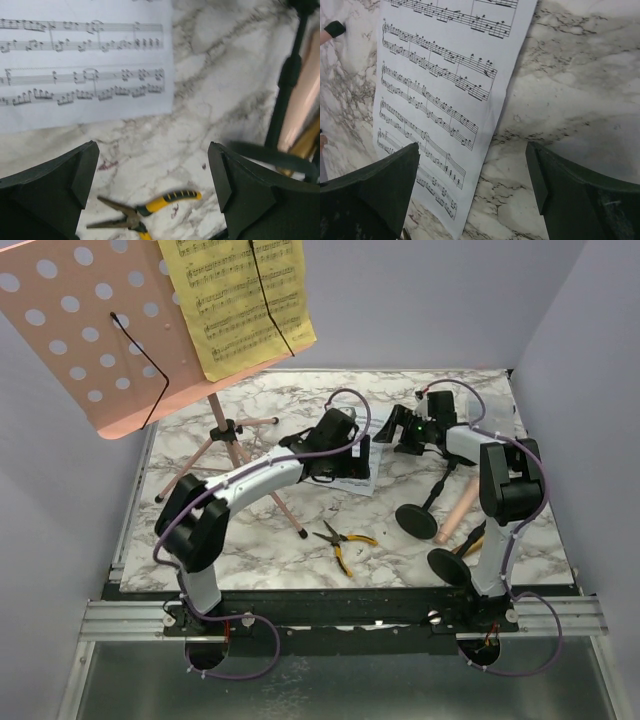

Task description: Set up the instrument practice props

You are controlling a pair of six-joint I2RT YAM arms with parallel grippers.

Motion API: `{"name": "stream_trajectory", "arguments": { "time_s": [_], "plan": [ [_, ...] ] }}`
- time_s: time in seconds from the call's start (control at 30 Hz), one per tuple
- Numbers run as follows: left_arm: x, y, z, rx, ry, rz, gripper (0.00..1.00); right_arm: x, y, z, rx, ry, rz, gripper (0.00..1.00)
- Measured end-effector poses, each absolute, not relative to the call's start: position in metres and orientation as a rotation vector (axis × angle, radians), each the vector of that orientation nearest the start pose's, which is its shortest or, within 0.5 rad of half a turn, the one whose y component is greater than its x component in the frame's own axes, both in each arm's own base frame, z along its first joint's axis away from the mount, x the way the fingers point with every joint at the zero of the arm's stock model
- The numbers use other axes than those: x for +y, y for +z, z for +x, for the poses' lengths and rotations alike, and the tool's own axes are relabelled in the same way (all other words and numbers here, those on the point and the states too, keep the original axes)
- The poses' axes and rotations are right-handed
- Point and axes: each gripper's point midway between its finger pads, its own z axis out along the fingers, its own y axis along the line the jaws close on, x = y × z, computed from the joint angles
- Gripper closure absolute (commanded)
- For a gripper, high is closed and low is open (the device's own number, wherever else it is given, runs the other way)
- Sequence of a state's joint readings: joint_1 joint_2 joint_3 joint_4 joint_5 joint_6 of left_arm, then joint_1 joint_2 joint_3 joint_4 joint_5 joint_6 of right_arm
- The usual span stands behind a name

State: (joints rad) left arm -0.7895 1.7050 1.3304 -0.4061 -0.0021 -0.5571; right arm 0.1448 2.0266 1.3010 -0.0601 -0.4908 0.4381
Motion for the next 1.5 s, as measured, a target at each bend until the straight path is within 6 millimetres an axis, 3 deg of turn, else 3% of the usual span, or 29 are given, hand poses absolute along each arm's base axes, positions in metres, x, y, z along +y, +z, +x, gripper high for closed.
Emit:
{"name": "stream_trajectory", "arguments": {
  "time_s": [0.17,0.4,0.6,0.77,1.07,1.2,1.33,1.5],
  "plan": [
    [-0.331,0.094,0.362,2.539,-0.551,0.063,0.01,0.163,0.050,0.467,2.391,0.940,0.239,0.09],
    [-0.317,0.038,0.380,2.615,-0.357,-0.076,0.01,0.168,0.052,0.466,2.336,1.064,0.382,0.16],
    [-0.312,0.037,0.389,2.597,-0.348,-0.155,0.01,0.174,0.050,0.468,2.314,1.120,0.489,0.17],
    [-0.314,0.038,0.389,2.603,-0.373,-0.189,0.01,0.190,0.050,0.467,2.299,1.163,0.492,0.17],
    [-0.316,0.038,0.388,2.620,-0.422,-0.231,0.01,0.211,0.052,0.449,2.285,1.316,0.483,0.20],
    [-0.317,0.039,0.388,2.621,-0.427,-0.231,0.01,0.213,0.050,0.435,2.276,1.371,0.486,0.36],
    [-0.317,0.039,0.388,2.625,-0.437,-0.231,0.01,0.214,0.044,0.421,2.275,1.418,0.532,0.60],
    [-0.317,0.040,0.388,2.627,-0.444,-0.230,0.01,0.218,0.044,0.423,2.206,1.508,0.577,0.69]
  ]
}}
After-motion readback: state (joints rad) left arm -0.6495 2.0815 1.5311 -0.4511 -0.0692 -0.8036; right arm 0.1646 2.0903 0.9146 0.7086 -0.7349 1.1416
